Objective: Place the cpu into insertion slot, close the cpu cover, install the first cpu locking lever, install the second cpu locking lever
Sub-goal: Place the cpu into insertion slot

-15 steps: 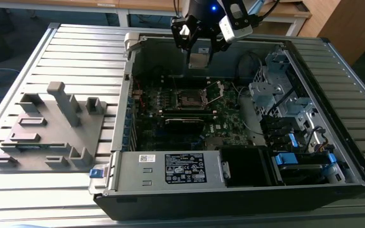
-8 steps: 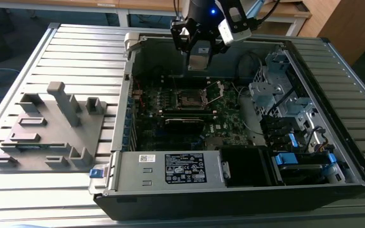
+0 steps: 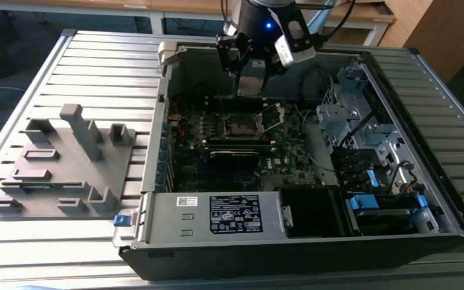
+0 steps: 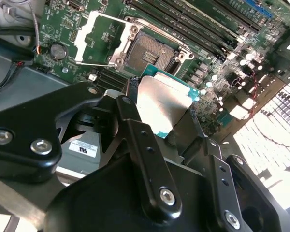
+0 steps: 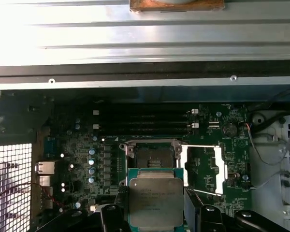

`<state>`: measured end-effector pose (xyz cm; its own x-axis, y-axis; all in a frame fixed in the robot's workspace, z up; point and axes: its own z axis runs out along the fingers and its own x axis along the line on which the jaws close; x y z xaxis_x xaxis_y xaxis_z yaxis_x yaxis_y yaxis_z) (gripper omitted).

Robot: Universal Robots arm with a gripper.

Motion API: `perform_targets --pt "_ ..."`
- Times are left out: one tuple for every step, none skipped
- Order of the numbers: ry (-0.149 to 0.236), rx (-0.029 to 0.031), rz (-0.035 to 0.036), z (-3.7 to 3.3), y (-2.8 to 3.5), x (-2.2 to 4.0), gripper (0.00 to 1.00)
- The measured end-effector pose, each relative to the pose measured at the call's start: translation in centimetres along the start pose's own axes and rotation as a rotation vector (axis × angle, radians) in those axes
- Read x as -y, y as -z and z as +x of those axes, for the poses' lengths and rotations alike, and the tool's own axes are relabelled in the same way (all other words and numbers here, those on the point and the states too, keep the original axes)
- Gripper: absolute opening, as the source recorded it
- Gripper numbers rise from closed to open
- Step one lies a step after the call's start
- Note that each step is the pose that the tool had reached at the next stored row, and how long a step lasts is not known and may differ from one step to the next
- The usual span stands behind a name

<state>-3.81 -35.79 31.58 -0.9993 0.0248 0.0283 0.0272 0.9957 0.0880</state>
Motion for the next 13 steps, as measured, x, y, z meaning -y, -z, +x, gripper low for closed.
perform_targets --pt "0.000 -0.0009 0.0000 -0.01 -0.18 0.02 0.54" --pt "0.000 -0.0019 0.0001 -0.01 -0.36 0.03 0.54" --pt "0.000 -0.0030 0.0003 -0.02 -0.56 0.05 0.54" --pt "0.000 -0.0038 0.0004 -0.02 -0.73 0.06 0.54" --pt "0.000 -0.0048 0.0006 -0.03 -0.87 0.08 0.54" --pt "-0.001 -0.0053 0.0007 -0.03 -0.97 0.08 0.54" --pt "-0.001 -0.0055 0.0007 -0.03 -1.02 0.09 0.54" --pt "-0.001 -0.0055 0.0008 -0.03 -1.02 0.09 0.54" --pt "0.000 -0.0056 0.0009 -0.03 -1.01 0.09 0.54" --pt "-0.001 -0.0056 0.0008 -0.03 -1.02 0.09 0.54" --pt "0.000 -0.0056 0.0007 -0.03 -1.02 0.09 0.54" --pt "-0.001 -0.0055 0.0007 -0.03 -1.03 0.09 0.54" --pt "0.000 -0.0055 0.0007 -0.03 -1.02 0.09 0.54"
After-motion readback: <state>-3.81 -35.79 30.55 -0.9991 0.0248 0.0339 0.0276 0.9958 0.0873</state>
